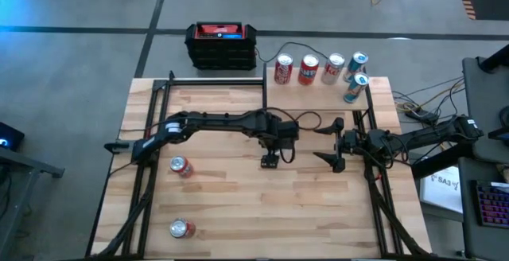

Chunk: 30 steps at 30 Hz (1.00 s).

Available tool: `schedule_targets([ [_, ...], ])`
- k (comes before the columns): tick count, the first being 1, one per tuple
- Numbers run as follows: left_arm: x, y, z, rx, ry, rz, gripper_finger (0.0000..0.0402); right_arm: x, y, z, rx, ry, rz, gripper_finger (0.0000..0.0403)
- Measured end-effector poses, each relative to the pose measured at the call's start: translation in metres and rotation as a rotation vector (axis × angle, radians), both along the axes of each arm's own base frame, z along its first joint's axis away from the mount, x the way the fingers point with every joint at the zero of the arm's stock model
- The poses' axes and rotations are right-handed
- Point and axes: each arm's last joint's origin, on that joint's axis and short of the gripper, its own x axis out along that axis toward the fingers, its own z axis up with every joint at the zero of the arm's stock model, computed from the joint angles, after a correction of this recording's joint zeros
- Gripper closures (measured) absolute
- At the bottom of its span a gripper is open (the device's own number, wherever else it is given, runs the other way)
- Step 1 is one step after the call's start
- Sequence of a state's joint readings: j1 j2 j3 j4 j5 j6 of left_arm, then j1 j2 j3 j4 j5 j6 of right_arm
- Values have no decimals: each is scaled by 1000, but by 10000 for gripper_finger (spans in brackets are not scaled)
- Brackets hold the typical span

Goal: Place canned beverage on shelf
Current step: Move the silver soda can to the bottom of the shelf

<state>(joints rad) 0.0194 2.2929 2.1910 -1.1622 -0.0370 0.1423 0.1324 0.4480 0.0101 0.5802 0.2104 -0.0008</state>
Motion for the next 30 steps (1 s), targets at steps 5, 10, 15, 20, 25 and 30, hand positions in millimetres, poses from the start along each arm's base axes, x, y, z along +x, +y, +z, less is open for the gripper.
schedule_targets([
  [5,-1,2,0,9,12,-21,86,0,0,0,0,0,0,19],
  [10,-3,3,2,36,28,28,90,0,0,0,0,0,0,19],
  [15,-5,4,7,6,29,163,71,0,0,0,0,0,0,19],
  [20,-6,-4,10,-30,30,186,32,0,0,0,0,0,0,19],
  [25,-8,-15,9,-58,47,269,6,0,0,0,0,0,0,19],
  [30,-11,-24,9,-13,60,333,3,0,0,0,0,0,0,19],
])
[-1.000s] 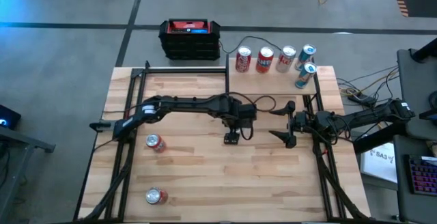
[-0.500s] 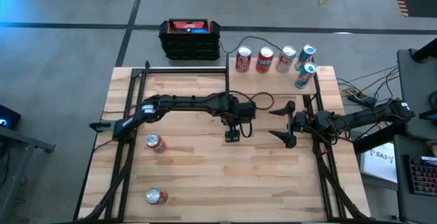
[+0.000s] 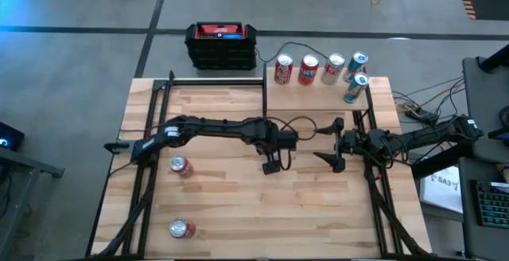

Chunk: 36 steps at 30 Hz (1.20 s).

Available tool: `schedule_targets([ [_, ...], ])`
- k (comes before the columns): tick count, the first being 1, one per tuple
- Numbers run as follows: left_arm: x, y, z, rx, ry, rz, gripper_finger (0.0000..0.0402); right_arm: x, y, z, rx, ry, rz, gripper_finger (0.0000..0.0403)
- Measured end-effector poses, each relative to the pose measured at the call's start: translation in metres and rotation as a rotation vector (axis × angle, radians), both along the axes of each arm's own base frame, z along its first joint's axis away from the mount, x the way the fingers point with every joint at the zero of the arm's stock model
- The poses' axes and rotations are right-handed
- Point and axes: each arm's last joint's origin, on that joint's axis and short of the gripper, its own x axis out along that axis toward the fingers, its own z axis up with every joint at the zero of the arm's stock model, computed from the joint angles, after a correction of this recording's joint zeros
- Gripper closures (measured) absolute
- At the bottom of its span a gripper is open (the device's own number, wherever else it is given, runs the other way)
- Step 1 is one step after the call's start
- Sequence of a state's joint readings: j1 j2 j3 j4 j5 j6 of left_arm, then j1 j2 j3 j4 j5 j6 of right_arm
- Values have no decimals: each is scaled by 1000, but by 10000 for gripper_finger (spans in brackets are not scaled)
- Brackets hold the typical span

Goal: Place canned beverage on shelf
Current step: Move the silver soda can to the bottom of the shelf, then move the red soda can to the left of the silver soda can

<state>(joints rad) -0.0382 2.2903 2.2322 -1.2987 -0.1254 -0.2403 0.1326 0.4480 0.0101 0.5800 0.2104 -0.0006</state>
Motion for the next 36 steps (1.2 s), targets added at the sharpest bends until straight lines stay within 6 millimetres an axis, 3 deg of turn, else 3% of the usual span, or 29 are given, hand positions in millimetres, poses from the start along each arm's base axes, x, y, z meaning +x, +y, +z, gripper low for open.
schedule_targets([
  [9,-14,-1,21,122,-30,195,2,0,0,0,0,0,0,19],
  [15,-42,3,36,190,54,501,2,0,0,0,0,1,0,19],
  [18,-51,1,35,163,74,510,3,0,0,0,0,1,0,19],
  [21,-70,0,34,131,117,564,7,0,0,0,0,1,0,19],
  [28,-140,-19,20,44,226,898,9,0,0,0,0,1,0,19],
  [36,-201,-48,26,-33,59,1230,9,0,0,0,0,1,0,19],
])
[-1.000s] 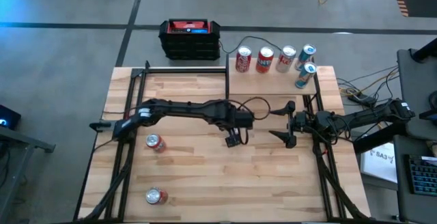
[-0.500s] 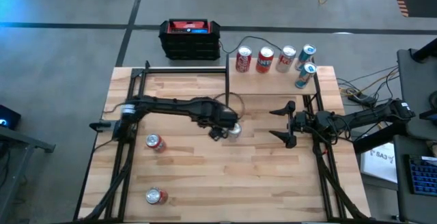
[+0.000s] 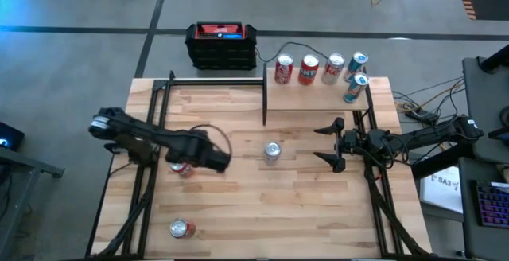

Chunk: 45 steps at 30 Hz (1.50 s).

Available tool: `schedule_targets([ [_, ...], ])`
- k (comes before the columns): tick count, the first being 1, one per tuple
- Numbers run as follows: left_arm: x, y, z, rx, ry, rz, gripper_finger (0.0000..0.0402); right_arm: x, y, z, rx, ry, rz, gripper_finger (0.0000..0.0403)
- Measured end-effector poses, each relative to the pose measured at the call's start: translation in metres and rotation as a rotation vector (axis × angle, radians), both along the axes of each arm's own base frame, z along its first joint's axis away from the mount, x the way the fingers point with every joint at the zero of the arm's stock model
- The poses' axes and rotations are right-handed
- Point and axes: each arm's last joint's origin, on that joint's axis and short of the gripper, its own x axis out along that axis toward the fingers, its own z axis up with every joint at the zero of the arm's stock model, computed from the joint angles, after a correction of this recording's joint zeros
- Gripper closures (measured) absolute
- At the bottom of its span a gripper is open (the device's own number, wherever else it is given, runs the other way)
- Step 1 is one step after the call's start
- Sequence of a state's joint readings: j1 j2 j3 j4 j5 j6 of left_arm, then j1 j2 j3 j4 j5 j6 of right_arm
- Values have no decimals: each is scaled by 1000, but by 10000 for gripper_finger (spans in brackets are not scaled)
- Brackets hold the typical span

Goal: Place canned beverage on shelf
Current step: Move the red soda can to the left of the silver soda can

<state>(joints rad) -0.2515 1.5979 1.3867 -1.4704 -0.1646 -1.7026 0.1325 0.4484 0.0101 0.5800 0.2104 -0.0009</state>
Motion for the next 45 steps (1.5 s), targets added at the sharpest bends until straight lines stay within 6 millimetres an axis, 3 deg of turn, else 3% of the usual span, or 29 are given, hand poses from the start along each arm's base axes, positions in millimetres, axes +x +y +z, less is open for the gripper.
schedule_targets([
  [6,-24,-7,3,-21,7,293,8,0,0,0,0,0,-1,19],
  [20,-32,-16,-10,-105,73,461,3,0,0,0,0,0,0,19],
  [32,-60,-29,-23,55,54,501,3,0,0,0,0,0,0,19],
  [45,-106,-4,-53,-86,-209,492,3,0,0,0,0,0,0,19],
])
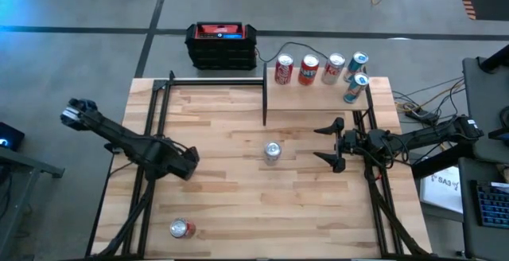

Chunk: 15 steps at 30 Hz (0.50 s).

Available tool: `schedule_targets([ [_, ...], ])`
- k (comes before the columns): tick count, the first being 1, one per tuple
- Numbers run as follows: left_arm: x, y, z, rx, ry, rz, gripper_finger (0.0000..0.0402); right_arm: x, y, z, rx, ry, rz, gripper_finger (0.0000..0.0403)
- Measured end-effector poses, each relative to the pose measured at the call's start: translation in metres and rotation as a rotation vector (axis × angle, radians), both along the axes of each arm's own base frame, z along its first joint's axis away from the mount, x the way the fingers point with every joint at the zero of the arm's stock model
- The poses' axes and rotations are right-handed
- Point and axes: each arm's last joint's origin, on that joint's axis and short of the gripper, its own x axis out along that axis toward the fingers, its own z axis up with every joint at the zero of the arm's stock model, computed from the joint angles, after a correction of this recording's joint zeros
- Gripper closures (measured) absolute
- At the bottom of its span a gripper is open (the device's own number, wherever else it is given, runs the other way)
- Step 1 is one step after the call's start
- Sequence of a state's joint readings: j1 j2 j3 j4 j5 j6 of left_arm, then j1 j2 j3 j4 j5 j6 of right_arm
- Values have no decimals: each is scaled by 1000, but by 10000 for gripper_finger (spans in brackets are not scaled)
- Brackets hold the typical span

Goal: Place canned beverage on shelf
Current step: Move the red soda can to the left of the silver soda can

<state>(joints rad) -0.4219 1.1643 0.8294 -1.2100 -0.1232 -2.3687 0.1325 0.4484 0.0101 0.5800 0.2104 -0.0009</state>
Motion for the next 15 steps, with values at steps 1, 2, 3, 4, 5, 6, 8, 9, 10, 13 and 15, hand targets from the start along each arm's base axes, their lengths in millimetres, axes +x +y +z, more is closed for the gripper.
schedule_targets([
  [1,-3,2,-3,-9,-19,-1,3,0,0,0,0,0,0,19],
  [2,-6,3,-6,-17,-38,-3,3,0,0,0,0,0,0,19],
  [3,-8,4,-9,-25,-57,-9,3,0,0,0,0,0,0,19],
  [4,-9,5,-11,-31,-73,-18,3,0,0,0,0,-1,0,19],
  [5,-10,6,-12,-37,-90,-27,4,0,0,0,0,0,0,19],
  [6,-10,8,-12,-40,-101,-27,5,0,0,0,0,0,0,19],
  [8,-11,10,-14,-42,-103,-6,15,0,0,0,0,0,0,19],
  [9,-10,11,-14,-42,-100,5,23,0,0,0,0,0,0,19],
  [10,-10,11,-15,-42,-96,9,33,0,0,0,0,0,0,19],
  [13,-6,12,-17,-35,-66,-10,75,0,0,0,0,0,0,19],
  [15,-2,13,-17,-30,-53,-33,106,0,0,0,0,0,0,19],
])
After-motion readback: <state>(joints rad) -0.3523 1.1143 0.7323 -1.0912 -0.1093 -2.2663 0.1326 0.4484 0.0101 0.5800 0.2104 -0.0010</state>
